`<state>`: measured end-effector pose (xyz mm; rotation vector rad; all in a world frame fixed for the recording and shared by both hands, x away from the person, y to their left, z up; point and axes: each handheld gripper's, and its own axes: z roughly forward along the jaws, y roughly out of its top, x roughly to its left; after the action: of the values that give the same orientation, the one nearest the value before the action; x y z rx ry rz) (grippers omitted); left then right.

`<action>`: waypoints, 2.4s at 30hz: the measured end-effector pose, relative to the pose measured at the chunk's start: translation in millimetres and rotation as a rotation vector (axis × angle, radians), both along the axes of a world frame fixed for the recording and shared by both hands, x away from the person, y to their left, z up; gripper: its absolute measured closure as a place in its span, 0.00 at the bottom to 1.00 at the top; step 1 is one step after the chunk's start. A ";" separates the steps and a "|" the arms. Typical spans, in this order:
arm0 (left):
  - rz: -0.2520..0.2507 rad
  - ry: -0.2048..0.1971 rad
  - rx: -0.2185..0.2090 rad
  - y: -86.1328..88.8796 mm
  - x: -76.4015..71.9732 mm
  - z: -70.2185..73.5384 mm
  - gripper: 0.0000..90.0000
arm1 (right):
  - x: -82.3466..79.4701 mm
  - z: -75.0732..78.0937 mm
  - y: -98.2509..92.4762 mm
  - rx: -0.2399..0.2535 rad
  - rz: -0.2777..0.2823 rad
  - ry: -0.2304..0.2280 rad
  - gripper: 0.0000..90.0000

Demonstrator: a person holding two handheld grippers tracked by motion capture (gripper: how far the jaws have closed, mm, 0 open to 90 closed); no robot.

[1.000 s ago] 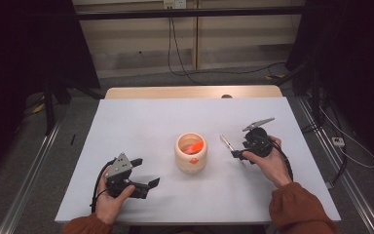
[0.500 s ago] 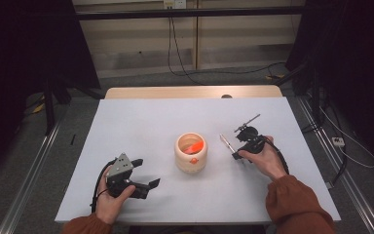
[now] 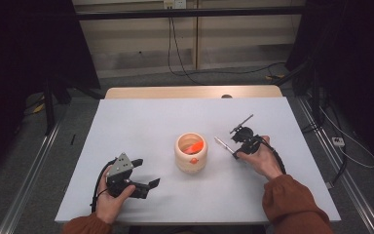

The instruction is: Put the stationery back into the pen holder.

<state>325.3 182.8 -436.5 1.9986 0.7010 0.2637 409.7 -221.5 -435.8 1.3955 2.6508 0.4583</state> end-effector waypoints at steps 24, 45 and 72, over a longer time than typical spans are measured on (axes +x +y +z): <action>-0.017 0.013 -0.015 0.7 0.0 8.5 0.07 | -32.1 20.0 -29.6 0.181 0.047 -0.079 0.90; -0.109 0.073 -0.034 -4.2 1.8 17.3 0.10 | -94.3 35.7 -40.2 0.255 0.240 -0.046 0.90; -0.389 0.090 0.218 -61.0 -11.4 34.5 0.25 | -104.5 42.7 58.7 0.143 0.725 -0.072 0.90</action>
<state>313.8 121.7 -402.0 2.3170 0.3349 0.0177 305.1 -162.8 -393.2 0.3703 3.0356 0.7473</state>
